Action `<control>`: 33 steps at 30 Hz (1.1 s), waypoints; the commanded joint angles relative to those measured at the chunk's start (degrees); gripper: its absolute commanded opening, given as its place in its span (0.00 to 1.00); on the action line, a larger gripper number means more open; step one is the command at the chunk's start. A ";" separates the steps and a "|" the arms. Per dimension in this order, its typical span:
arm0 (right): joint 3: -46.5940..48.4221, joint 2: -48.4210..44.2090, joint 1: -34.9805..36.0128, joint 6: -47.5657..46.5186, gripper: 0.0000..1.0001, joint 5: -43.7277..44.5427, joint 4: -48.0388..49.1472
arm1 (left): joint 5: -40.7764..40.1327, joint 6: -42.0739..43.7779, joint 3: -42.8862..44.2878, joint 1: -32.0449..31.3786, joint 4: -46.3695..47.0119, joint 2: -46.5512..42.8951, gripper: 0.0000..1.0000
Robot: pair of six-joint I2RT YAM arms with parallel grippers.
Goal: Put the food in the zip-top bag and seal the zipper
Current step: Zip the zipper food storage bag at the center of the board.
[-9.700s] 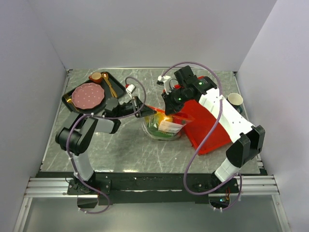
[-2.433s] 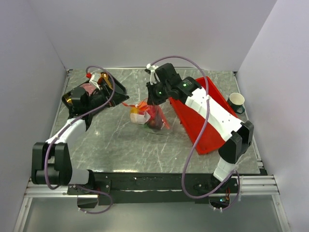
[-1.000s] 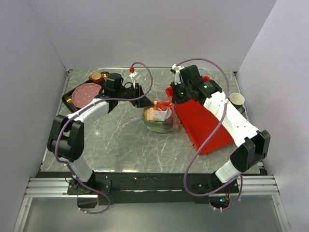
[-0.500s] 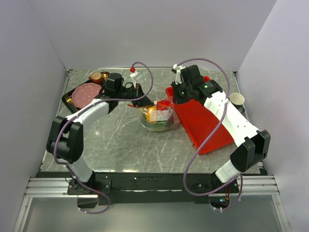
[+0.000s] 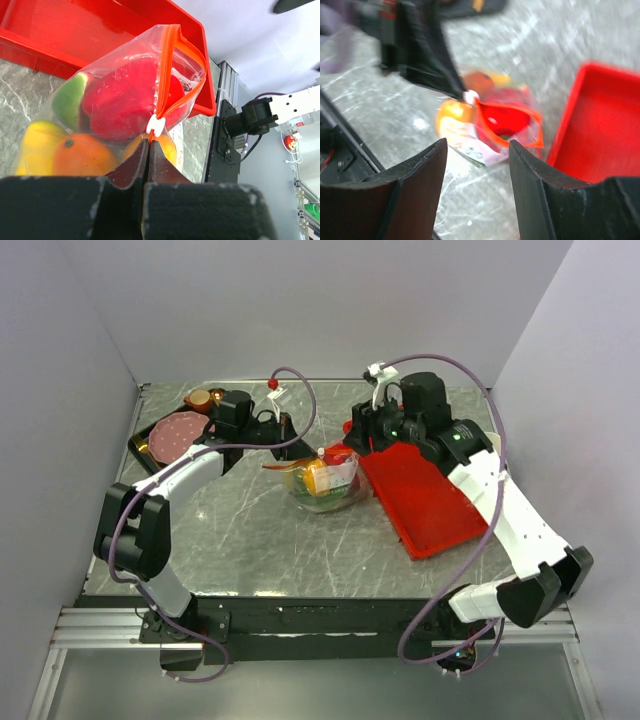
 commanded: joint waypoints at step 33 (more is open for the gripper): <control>21.85 27.53 -0.02 -26.57 0.44 -25.22 -18.83 | 8.51 -1.92 2.28 1.04 4.94 -0.12 0.01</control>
